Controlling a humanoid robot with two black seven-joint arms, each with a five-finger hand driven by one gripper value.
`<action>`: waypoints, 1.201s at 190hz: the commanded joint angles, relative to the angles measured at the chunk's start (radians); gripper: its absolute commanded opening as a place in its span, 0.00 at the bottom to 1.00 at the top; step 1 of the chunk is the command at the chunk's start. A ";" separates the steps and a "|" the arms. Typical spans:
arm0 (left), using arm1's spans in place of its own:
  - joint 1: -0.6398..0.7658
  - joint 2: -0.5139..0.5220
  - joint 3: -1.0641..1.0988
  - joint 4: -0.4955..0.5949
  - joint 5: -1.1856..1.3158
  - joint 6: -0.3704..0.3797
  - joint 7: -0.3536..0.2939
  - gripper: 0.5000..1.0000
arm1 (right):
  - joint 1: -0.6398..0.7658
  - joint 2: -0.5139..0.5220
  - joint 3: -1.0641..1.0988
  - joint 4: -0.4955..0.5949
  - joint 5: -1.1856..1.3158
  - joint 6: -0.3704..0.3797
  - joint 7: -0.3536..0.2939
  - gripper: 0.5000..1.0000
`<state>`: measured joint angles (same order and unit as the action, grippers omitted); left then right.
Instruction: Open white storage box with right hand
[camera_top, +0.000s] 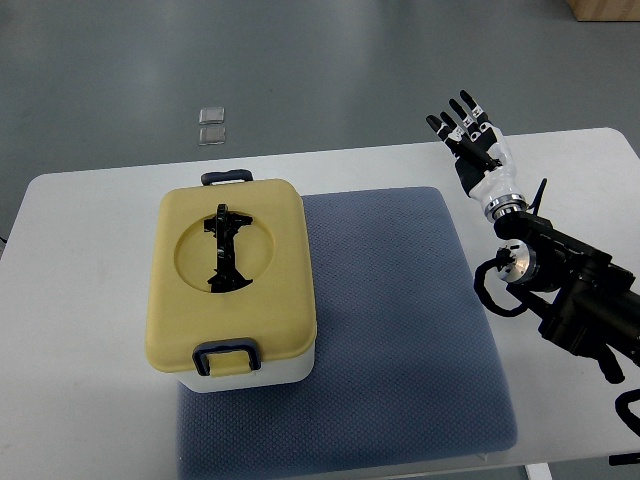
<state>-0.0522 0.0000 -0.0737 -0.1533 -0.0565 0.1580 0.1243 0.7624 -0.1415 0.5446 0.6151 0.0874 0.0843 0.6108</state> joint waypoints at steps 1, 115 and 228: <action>0.000 0.000 0.000 0.000 0.000 0.000 0.000 1.00 | 0.000 0.000 0.000 0.000 0.000 0.000 0.000 0.86; 0.000 0.000 0.000 0.000 0.001 0.000 0.000 1.00 | 0.000 -0.003 -0.002 0.000 0.000 -0.001 0.000 0.86; 0.000 0.000 0.000 0.000 0.000 0.000 0.000 1.00 | 0.150 -0.095 -0.021 0.014 -0.403 0.011 0.000 0.86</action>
<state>-0.0522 0.0000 -0.0736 -0.1530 -0.0562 0.1580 0.1243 0.8627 -0.2081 0.5305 0.6252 -0.1746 0.0899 0.6108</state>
